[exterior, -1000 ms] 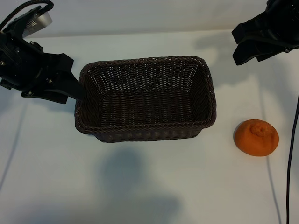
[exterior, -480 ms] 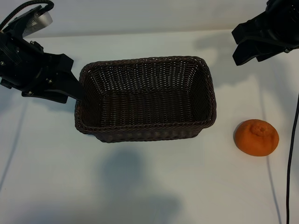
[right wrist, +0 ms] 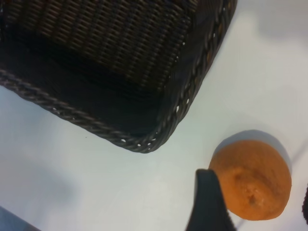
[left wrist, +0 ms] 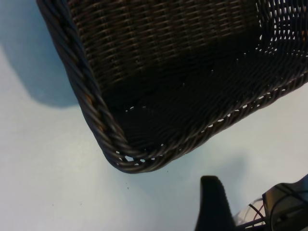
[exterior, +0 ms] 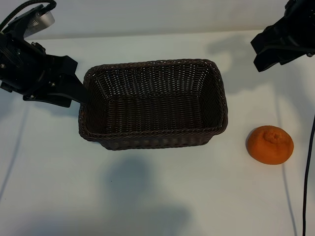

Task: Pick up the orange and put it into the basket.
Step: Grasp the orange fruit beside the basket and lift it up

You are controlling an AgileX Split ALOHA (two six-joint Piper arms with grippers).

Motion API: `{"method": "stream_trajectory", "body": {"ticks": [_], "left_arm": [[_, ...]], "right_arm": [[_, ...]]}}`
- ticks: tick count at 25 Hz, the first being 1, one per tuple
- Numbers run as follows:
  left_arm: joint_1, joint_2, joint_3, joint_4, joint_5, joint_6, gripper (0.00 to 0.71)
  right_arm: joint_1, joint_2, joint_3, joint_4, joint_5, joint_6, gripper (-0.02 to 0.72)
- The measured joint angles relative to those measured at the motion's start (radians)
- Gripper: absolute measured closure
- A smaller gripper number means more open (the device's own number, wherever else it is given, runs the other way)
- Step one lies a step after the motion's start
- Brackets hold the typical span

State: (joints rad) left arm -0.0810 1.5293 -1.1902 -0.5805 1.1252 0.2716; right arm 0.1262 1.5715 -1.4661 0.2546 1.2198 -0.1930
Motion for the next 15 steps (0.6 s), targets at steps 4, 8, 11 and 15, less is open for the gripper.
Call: {"method": "stream_trajectory", "body": {"ticks": [4,8,11,15], "left_arm": [[0.0,0.0,0.0,0.0,-0.008,0.001,0.219],[0.0,0.0,0.0,0.0,-0.008,0.001,0.219],[0.0,0.0,0.0,0.0,-0.008,0.001,0.219],[0.0,0.0,0.0,0.0,-0.009,0.001,0.219]], "right_arm": [[0.0,0.0,0.0,-0.05,0.0,0.0,0.247],[0.0,0.0,0.001,-0.124,0.0,0.01,0.247],[0.0,0.0,0.03,-0.147,-0.003,0.02,0.247],[0.0,0.0,0.143,-0.168,-0.01,0.029,0.247]]}}
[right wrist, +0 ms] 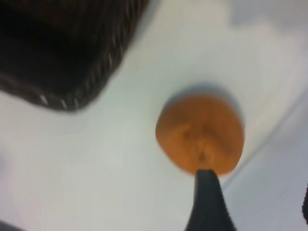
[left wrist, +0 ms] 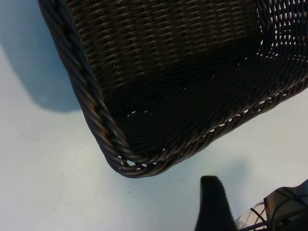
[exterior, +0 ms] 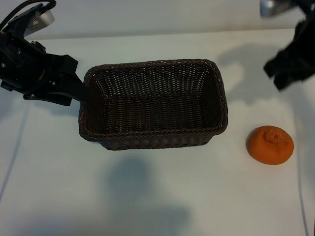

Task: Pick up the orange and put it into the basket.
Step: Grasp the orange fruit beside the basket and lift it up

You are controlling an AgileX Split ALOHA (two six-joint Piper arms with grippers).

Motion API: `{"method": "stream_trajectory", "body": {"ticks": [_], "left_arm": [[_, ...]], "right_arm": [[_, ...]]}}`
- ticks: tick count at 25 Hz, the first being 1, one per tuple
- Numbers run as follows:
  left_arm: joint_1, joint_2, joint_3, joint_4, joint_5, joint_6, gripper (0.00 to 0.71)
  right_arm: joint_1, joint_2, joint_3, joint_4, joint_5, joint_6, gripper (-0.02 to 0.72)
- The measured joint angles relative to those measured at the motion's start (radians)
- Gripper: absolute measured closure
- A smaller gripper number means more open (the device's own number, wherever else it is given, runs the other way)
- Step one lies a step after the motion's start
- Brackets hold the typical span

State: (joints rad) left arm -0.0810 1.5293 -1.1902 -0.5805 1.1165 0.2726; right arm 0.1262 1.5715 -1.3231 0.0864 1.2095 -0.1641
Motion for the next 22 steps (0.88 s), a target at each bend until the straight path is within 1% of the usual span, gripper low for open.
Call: {"method": "stream_trajectory", "body": {"ticks": [3,7,9,12,18,22], "left_arm": [[0.0,0.0,0.0,0.0,-0.001,0.0,0.219],[0.0,0.0,0.0,0.0,-0.003,0.001,0.219],[0.0,0.0,0.0,0.0,-0.004,0.001,0.219],[0.0,0.0,0.0,0.0,-0.01,0.001,0.219],[0.0,0.0,0.0,0.0,-0.029,0.001,0.219],[0.0,0.0,0.0,0.0,-0.029,0.004,0.219]], "right_arm": [[0.0,0.0,0.093,-0.004,-0.067,0.022,0.247],[0.0,0.0,0.196,-0.013,-0.196,0.026,0.247],[0.0,0.0,0.224,-0.015,-0.245,0.027,0.247],[0.0,0.0,0.232,-0.021,-0.266,0.031,0.247],[0.0,0.0,0.25,-0.054,-0.261,0.039,0.247],[0.0,0.0,0.274,-0.057,-0.26,0.041,0.247]]}}
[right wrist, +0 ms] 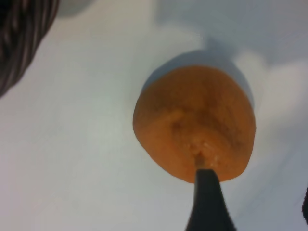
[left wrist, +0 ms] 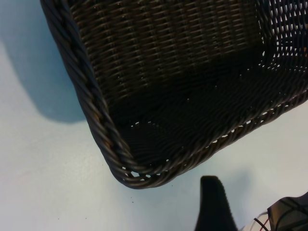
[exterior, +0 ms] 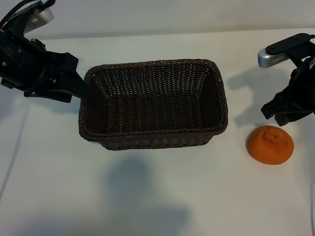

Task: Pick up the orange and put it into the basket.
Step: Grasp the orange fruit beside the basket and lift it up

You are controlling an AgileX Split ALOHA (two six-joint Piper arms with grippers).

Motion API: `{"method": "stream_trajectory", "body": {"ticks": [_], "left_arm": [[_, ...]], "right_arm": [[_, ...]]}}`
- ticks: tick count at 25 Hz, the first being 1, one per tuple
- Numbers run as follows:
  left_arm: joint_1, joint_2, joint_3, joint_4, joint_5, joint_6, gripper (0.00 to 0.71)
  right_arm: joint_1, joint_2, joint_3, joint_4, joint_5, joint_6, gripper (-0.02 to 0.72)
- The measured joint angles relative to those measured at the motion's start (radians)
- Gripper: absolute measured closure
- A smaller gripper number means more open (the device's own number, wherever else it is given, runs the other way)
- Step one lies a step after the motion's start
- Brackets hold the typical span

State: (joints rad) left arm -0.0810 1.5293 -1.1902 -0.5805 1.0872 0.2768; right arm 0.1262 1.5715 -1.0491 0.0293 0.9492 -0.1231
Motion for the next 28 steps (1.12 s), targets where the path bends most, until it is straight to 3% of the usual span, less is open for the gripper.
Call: {"method": "stream_trajectory", "body": {"ticks": [7,28], "left_arm": [[0.0,0.0,0.0,-0.01,0.0,0.0,0.219],[0.0,0.0,0.0,-0.011,-0.001,-0.001,0.219]], "right_arm": [[0.0,-0.001,0.001,0.054,-0.017,0.007,0.247],[0.0,0.18,0.001,0.073,-0.058,0.003,0.247]]}}
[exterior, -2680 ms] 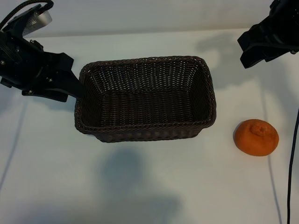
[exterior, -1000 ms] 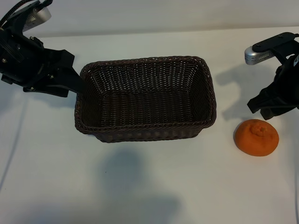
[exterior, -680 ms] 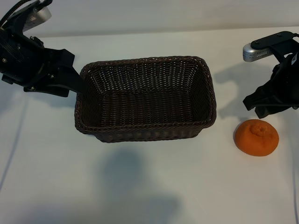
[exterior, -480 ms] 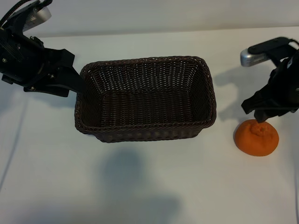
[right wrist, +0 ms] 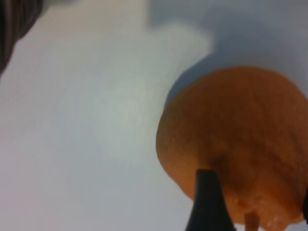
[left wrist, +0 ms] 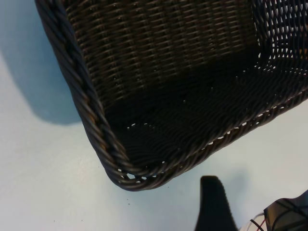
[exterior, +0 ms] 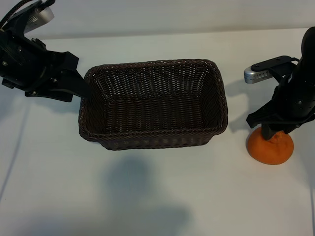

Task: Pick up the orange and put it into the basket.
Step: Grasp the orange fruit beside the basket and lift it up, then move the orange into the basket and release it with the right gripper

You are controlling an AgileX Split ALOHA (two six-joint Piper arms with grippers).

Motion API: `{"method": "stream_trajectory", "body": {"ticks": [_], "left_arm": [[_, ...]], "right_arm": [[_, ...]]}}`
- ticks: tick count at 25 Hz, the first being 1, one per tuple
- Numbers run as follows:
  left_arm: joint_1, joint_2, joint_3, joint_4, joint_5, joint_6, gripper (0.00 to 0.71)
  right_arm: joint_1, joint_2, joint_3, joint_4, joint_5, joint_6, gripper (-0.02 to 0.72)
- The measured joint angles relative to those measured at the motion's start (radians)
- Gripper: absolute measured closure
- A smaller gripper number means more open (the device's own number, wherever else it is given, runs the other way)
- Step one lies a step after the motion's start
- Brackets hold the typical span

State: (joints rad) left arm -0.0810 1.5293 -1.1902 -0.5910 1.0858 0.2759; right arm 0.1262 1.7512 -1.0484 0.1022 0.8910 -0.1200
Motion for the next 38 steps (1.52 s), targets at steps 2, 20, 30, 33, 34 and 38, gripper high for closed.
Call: {"method": "stream_trajectory", "body": {"ticks": [2,20,30,33,34,38], "left_arm": [[0.0,0.0,0.0,0.0,-0.003,0.0,0.219],[0.0,0.0,0.0,0.0,-0.018,-0.002,0.219],[0.0,0.0,0.0,0.0,-0.018,-0.002,0.219],[0.0,0.0,0.0,0.0,-0.018,-0.002,0.219],[0.0,0.0,0.0,0.0,-0.018,-0.002,0.219],[0.0,0.0,0.0,0.0,-0.018,-0.002,0.219]], "right_arm": [[0.0,0.005,0.0,0.0,-0.008,0.0,0.247],[0.0,0.085,0.0,0.004,0.022,0.003,0.6],[0.0,-0.073,-0.049,-0.005,0.159,0.001,0.608],[0.0,-0.159,-0.053,-0.013,0.171,0.001,0.608],[0.0,-0.184,-0.055,-0.015,0.177,0.001,0.608],[0.0,-0.267,-0.065,-0.025,0.184,0.001,0.608]]}}
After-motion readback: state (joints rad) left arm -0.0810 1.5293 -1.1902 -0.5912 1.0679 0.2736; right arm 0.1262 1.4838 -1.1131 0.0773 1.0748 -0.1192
